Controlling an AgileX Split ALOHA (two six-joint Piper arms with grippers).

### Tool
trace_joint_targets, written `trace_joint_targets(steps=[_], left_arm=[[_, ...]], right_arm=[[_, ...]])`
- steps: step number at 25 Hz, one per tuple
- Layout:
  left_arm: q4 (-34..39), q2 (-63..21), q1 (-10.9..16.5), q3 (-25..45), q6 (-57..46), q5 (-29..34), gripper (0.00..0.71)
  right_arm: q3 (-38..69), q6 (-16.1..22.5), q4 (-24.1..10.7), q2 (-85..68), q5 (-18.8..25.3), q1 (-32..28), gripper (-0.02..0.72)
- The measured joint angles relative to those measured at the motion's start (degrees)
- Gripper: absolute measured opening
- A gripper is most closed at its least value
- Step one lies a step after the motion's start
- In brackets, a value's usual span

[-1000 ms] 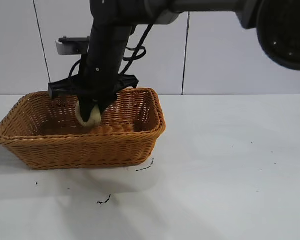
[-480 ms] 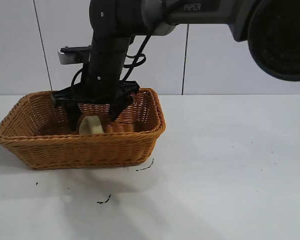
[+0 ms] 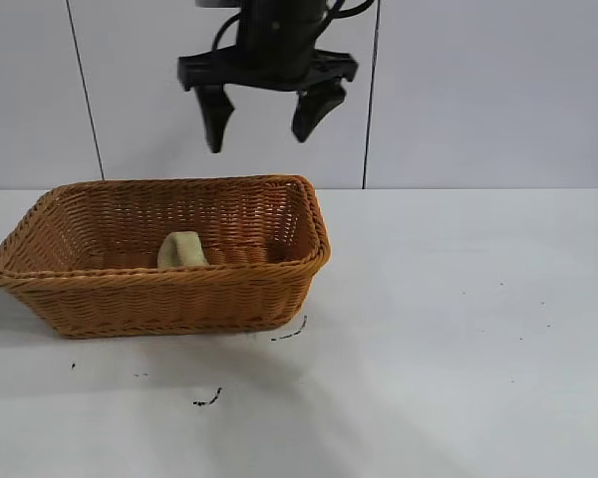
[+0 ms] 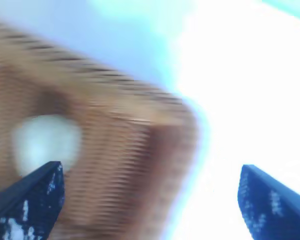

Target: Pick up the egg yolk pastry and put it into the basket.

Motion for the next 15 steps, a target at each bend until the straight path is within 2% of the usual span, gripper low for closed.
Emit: trace_joint_targets(steps=[7, 12, 15], left_arm=[[0.0, 0.0, 0.0, 0.0, 0.0, 0.0, 0.693], [0.0, 0.0, 0.0, 0.0, 0.0, 0.0, 0.693], [0.0, 0.0, 0.0, 0.0, 0.0, 0.0, 0.693]], right_arm=[[0.1, -1.9, -1.5, 0.0, 4.8, -14.0, 0.676], [0.1, -2.2, -1.5, 0.0, 4.8, -22.3, 0.676], [0.1, -2.2, -1.2, 0.0, 4.8, -25.2, 0.676]])
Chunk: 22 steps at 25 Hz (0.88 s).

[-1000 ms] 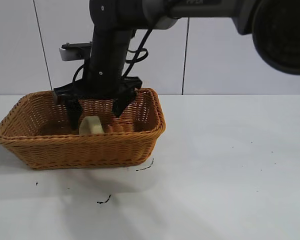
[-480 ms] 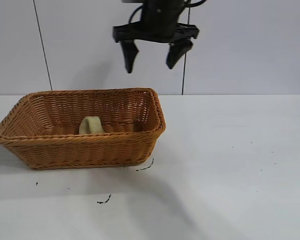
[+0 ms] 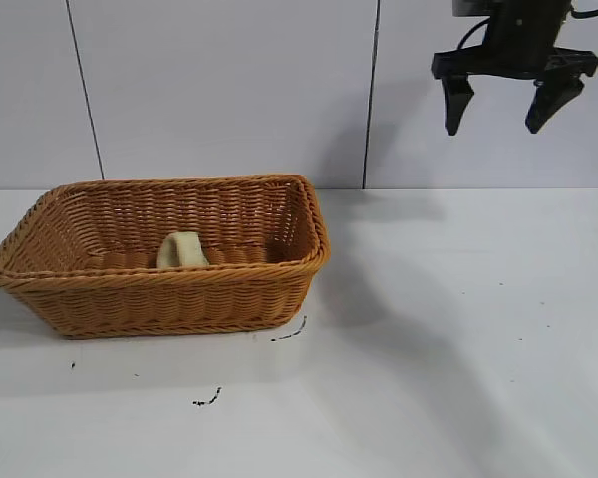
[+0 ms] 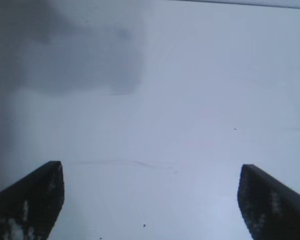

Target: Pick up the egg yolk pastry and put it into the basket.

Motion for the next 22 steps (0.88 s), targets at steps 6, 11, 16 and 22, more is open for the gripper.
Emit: trace_joint_targets(steps=[6, 11, 16, 22], left_arm=[[0.0, 0.0, 0.0, 0.0, 0.0, 0.0, 0.693], [0.0, 0.0, 0.0, 0.0, 0.0, 0.0, 0.693], [0.0, 0.0, 0.0, 0.0, 0.0, 0.0, 0.693], [0.0, 0.0, 0.0, 0.0, 0.0, 0.0, 0.693]], right_arm=[[7.6, -0.4, 0.2, -4.4, -0.1, -2.1, 0.676], [23.8, -0.4, 0.5, -13.8, -0.1, -2.6, 0.676], [42.3, -0.9, 1.5, -27.3, 0.0, -2.6, 0.676], [62.7, -1.8, 1.7, -48.2, 0.1, -2.6, 0.676]])
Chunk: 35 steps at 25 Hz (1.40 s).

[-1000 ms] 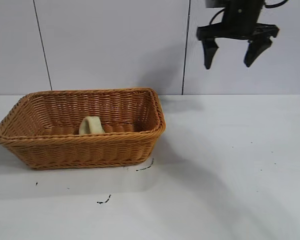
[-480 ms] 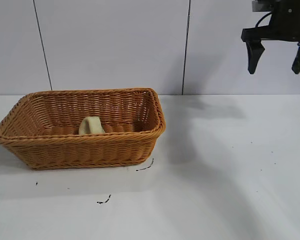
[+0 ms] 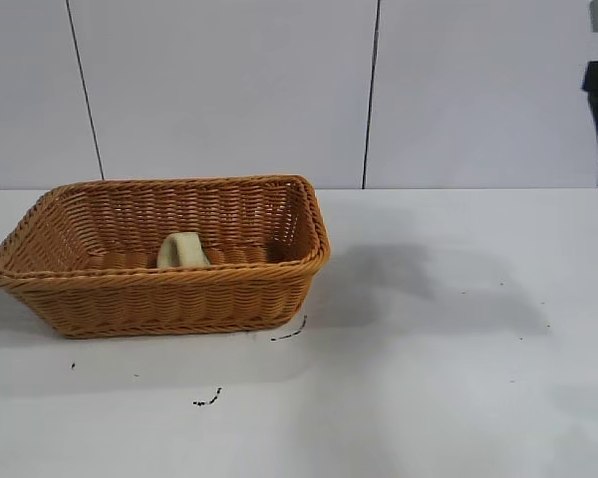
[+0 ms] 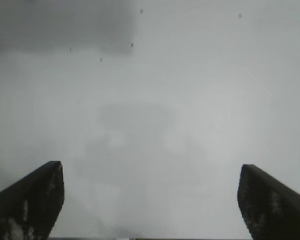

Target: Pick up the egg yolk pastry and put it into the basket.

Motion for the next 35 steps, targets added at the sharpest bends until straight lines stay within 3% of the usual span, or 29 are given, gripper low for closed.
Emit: trace_joint_targets(steps=[7, 17, 26, 35], left_arm=[[0.0, 0.0, 0.0, 0.0, 0.0, 0.0, 0.693], [0.0, 0.0, 0.0, 0.0, 0.0, 0.0, 0.693], [0.0, 0.0, 0.0, 0.0, 0.0, 0.0, 0.693], [0.0, 0.0, 0.0, 0.0, 0.0, 0.0, 0.693]], right_arm=[[16.8, 0.0, 0.8, -26.7, -0.9, 0.0, 0.676], [37.7, 0.0, 2.7, -65.2, -12.6, 0.0, 0.676], [42.3, 2.2, 1.5, -84.9, -10.6, 0.0, 0.676], [42.3, 2.4, 1.5, -87.2, -10.6, 0.0, 0.676]])
